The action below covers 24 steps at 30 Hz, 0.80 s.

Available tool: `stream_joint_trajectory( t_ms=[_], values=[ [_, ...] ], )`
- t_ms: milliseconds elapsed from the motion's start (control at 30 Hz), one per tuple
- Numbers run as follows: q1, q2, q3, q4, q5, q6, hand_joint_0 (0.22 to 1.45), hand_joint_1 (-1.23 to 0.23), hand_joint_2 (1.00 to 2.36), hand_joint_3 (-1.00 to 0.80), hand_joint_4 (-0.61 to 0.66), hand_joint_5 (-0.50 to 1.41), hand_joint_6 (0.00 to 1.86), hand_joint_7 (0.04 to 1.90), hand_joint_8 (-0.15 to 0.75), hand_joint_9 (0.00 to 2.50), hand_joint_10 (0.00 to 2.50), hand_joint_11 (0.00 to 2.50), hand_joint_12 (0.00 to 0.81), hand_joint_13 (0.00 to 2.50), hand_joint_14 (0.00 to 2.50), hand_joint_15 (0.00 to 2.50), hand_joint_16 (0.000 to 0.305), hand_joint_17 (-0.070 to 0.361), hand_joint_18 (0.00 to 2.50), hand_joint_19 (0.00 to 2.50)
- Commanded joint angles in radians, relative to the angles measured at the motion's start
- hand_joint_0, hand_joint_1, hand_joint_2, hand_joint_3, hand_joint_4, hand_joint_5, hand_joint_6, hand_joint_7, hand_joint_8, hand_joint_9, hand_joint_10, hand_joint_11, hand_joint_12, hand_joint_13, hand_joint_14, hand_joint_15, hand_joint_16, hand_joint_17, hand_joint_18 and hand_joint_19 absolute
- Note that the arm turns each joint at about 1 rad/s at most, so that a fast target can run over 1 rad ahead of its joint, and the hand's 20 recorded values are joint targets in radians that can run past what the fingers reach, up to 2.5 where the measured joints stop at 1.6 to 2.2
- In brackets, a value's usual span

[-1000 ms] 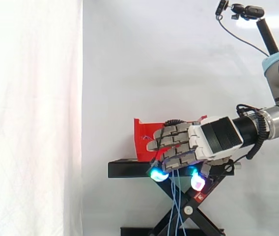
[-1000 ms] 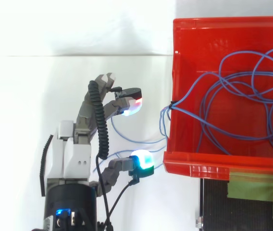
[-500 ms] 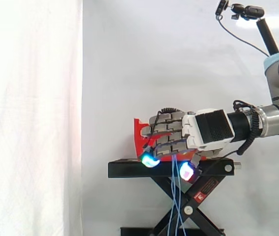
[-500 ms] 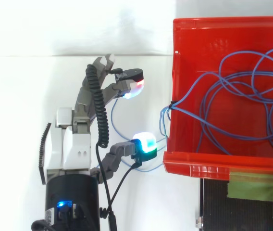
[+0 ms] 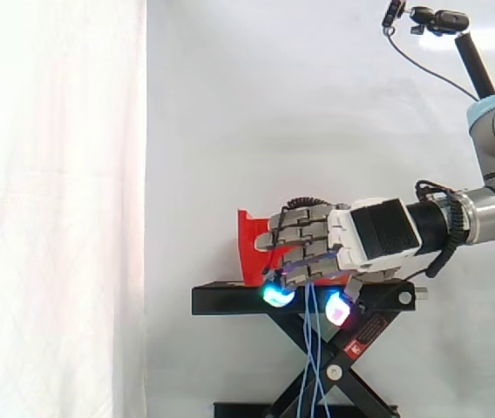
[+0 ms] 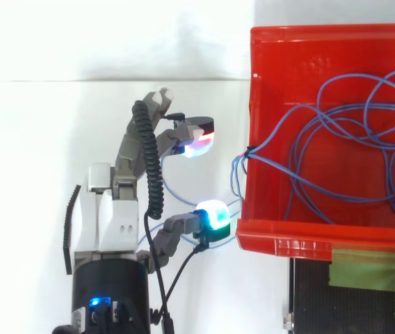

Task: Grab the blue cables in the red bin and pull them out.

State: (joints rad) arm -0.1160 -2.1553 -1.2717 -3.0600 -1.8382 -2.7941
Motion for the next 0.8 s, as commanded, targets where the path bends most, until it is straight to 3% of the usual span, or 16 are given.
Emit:
stream_joint_trajectory(
  t_ms=[0, 200, 467, 767],
  values=[
    [-0.004, 0.0, 0.0, -0.016, -0.007, 0.0, 0.73, -1.01, 1.0, -1.0, 0.07, 0.52, 0.5, 0.59, 0.253, 0.71, 0.02, 0.64, 0.356, 0.38, 0.01, 0.17, 0.051, 0.116, 0.3, 0.26],
    [-0.007, 0.0, 0.018, -0.003, -0.015, 0.0, 0.74, -1.02, 1.0, -1.0, 0.03, 0.59, 0.6, 0.58, 0.254, 0.76, 0.02, 0.65, 0.349, 0.43, 0.01, 0.18, 0.05, 0.113, 0.34, 0.28],
    [-0.013, 0.0, 0.066, -0.051, -0.03, 0.0, 0.76, -1.04, 1.0, -1.0, -0.07, 0.66, 0.47, 0.65, 0.234, 0.75, 0.02, 0.64, 0.342, 0.43, 0.01, 0.19, 0.048, 0.109, 0.35, 0.29],
    [-0.013, 0.0, 0.064, -0.034, -0.03, 0.0, 0.76, -1.05, 1.0, -1.0, -0.08, 0.67, 0.36, 0.69, 0.231, 0.74, 0.02, 0.63, 0.338, 0.43, 0.01, 0.19, 0.048, 0.108, 0.35, 0.29]
  ],
)
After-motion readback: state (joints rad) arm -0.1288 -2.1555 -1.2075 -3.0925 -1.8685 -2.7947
